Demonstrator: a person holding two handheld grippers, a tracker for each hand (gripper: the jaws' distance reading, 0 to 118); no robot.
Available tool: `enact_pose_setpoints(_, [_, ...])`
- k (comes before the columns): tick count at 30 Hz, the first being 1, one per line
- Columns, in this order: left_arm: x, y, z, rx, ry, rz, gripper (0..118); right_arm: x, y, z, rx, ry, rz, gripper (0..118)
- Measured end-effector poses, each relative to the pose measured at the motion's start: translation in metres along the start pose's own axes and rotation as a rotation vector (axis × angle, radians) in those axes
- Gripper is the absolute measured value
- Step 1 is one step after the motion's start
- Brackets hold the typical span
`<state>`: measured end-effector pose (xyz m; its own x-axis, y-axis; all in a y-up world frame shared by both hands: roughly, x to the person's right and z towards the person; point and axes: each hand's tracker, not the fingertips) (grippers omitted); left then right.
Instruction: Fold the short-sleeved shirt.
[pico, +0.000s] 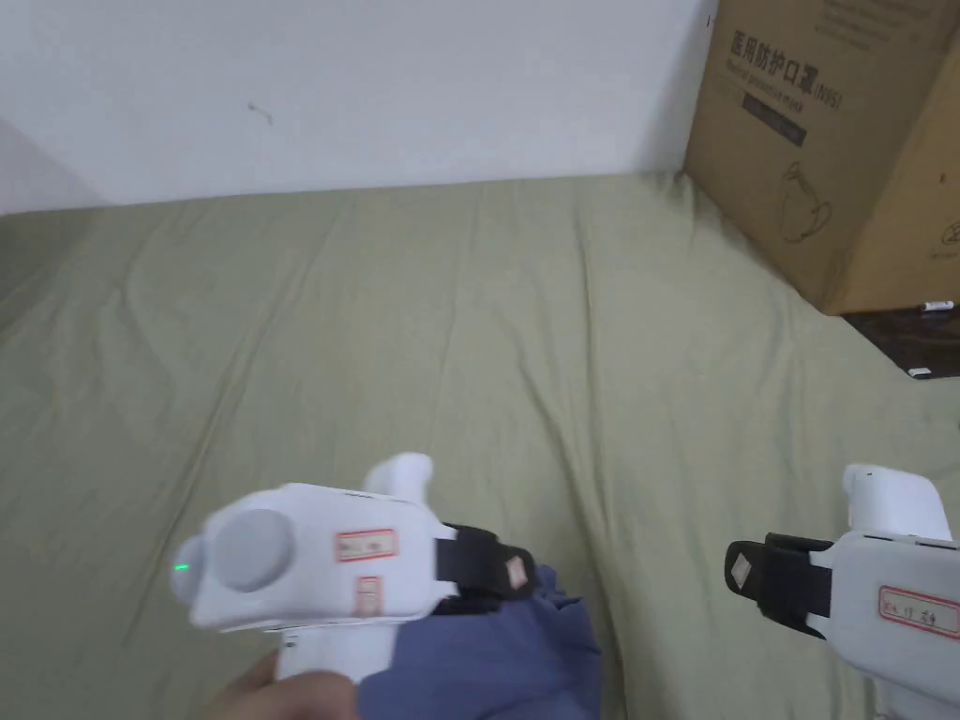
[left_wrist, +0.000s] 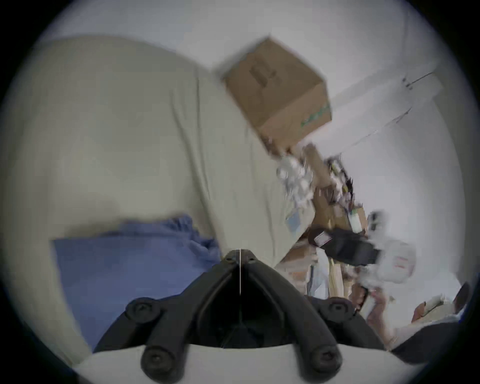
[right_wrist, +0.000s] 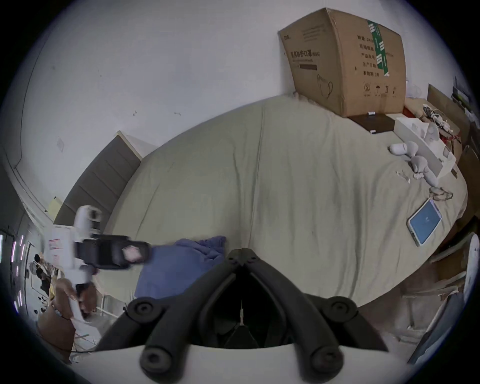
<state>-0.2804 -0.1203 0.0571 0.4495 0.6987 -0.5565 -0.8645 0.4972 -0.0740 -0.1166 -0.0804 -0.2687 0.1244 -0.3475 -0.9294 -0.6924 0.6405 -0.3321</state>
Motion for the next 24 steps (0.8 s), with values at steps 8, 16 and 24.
enact_pose_setpoints(8, [-0.045,-0.036,0.14,0.309,0.128,0.136,0,-0.016,-0.001,-0.012,-0.036,0.088,-0.02,0])
enact_pose_setpoints(16, [-0.083,-0.071,0.161,0.315,0.189,0.245,0,-0.051,-0.025,-0.122,-0.48,0.261,0.077,0])
enact_pose_setpoints(24, [-0.108,-0.081,0.144,0.26,0.118,0.369,0,-0.016,-0.052,-0.163,-0.642,0.183,0.23,0])
